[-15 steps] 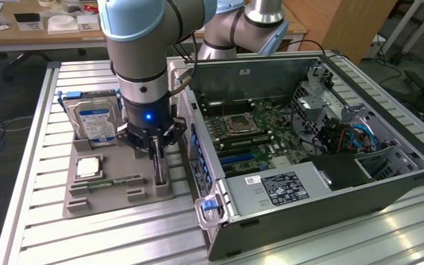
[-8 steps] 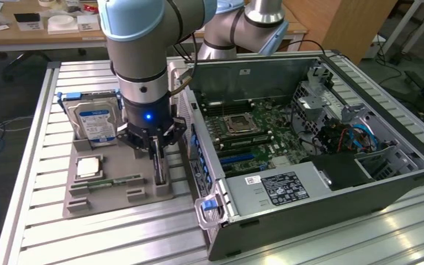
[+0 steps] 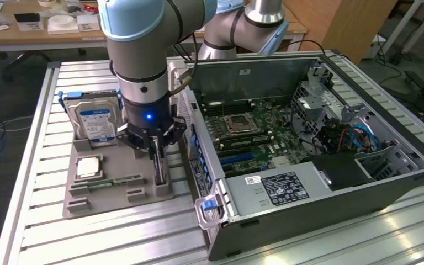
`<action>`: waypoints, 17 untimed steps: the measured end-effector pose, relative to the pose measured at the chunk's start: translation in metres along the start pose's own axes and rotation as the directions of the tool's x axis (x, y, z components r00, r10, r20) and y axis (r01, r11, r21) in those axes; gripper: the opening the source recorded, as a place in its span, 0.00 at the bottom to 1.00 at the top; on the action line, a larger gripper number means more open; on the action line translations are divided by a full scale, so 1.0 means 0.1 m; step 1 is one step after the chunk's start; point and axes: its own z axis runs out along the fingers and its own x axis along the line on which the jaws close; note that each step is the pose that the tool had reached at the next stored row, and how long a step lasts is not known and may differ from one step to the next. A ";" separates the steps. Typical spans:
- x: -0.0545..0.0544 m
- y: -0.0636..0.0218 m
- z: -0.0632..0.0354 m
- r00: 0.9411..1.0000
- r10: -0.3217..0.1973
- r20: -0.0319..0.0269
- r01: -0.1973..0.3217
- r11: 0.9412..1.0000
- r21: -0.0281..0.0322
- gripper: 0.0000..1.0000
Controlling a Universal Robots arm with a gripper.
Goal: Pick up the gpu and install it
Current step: 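Pick up the gpu and move the gpu toward the slot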
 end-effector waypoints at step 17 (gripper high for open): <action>0.01 -0.001 -0.001 1.000 -0.013 0.001 0.013 1.000 -0.003 0.27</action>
